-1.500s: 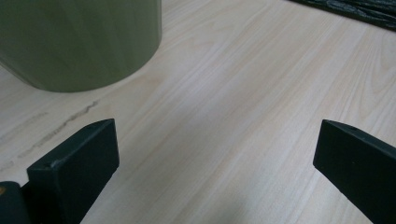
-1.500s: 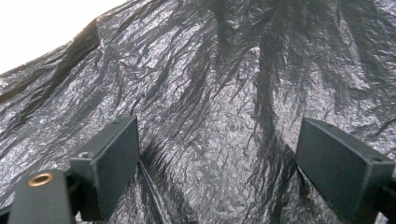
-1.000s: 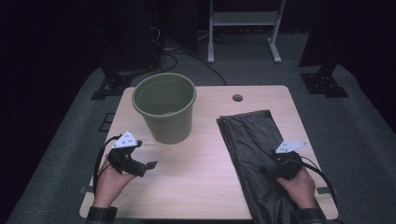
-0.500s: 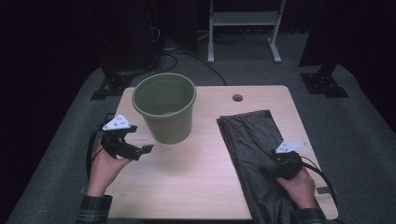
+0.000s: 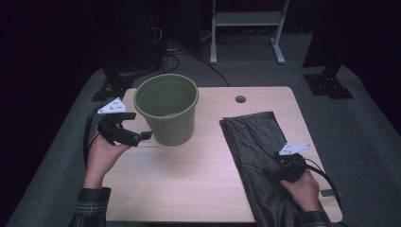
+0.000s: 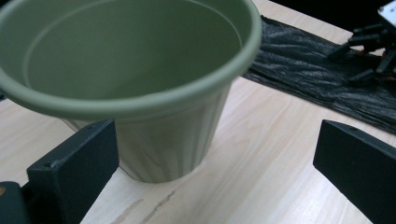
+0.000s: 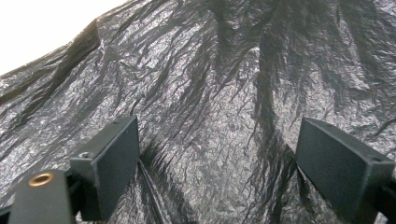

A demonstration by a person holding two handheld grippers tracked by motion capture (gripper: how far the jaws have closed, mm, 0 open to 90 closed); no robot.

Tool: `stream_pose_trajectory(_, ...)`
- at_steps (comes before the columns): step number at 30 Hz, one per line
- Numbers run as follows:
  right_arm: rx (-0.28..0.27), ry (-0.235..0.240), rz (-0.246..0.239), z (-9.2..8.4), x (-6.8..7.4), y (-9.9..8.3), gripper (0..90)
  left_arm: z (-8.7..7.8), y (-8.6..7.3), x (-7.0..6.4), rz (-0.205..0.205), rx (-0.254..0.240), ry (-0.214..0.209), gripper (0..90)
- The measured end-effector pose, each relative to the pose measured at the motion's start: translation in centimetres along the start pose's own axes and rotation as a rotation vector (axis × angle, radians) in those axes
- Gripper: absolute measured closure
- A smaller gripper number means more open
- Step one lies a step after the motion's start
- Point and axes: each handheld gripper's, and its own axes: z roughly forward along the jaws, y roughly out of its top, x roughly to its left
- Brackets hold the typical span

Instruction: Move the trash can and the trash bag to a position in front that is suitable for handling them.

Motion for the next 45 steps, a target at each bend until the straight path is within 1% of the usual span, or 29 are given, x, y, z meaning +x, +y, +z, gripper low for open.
stream_pose_trajectory(4,0.000,0.000,0.000,0.0,0.0,0.0,12.3,-0.3,0.6,0.6,-0.011,-0.021,0.008,0.0)
stream_pose_trajectory(5,0.000,0.000,0.000,0.0,0.0,0.0,12.3,-0.5,1.1,1.0,-0.015,-0.023,0.017,0.0)
stream_pose_trajectory(6,0.000,0.000,0.000,0.0,0.0,0.0,12.3,-0.5,1.1,1.0,-0.015,-0.023,0.017,0.0)
stream_pose_trajectory(8,0.000,0.000,0.000,0.0,0.0,0.0,12.3,-0.6,1.5,1.4,-0.017,-0.027,0.024,0.0)
stream_pose_trajectory(11,0.000,0.000,0.000,0.0,0.0,0.0,12.3,-0.4,2.3,2.0,-0.013,-0.020,0.036,0.0)
stream_pose_trajectory(13,0.000,0.000,0.000,0.0,0.0,0.0,12.3,-0.4,2.4,2.2,-0.013,-0.020,0.038,0.0)
stream_pose_trajectory(15,0.000,0.000,0.000,0.0,0.0,0.0,12.3,-0.2,2.8,2.6,-0.011,-0.016,0.049,0.0)
stream_pose_trajectory(21,0.000,0.000,0.001,0.0,0.0,0.0,12.3,0.6,3.6,4.0,-0.015,-0.001,0.070,0.0)
stream_pose_trajectory(27,0.000,0.000,0.000,0.0,0.0,0.0,12.3,1.3,3.9,5.6,-0.033,0.007,0.095,0.0)
stream_pose_trajectory(28,0.000,0.000,0.000,0.0,0.0,0.0,12.3,1.3,3.9,5.6,-0.033,0.007,0.095,0.0)
stream_pose_trajectory(30,0.001,0.000,0.000,0.0,0.0,0.0,12.3,1.6,4.0,6.0,-0.034,0.005,0.108,0.0)
stream_pose_trajectory(33,0.000,0.000,-0.001,0.0,0.0,0.0,12.3,2.4,4.0,6.9,-0.042,0.017,0.111,0.0)
stream_pose_trajectory(34,-0.001,0.000,0.000,0.0,0.0,0.0,12.3,2.4,4.0,6.9,-0.042,0.017,0.111,0.0)
stream_pose_trajectory(37,-0.001,-0.001,0.001,0.0,0.0,0.0,12.3,3.2,3.8,7.6,-0.050,0.033,0.114,0.0)
stream_pose_trajectory(41,-0.001,0.000,-0.001,0.0,0.0,0.0,12.3,3.7,3.6,8.0,-0.053,0.043,0.116,0.0)
stream_pose_trajectory(45,0.000,0.000,0.000,0.0,0.0,0.0,12.3,4.3,3.4,8.4,-0.068,0.053,0.118,0.0)
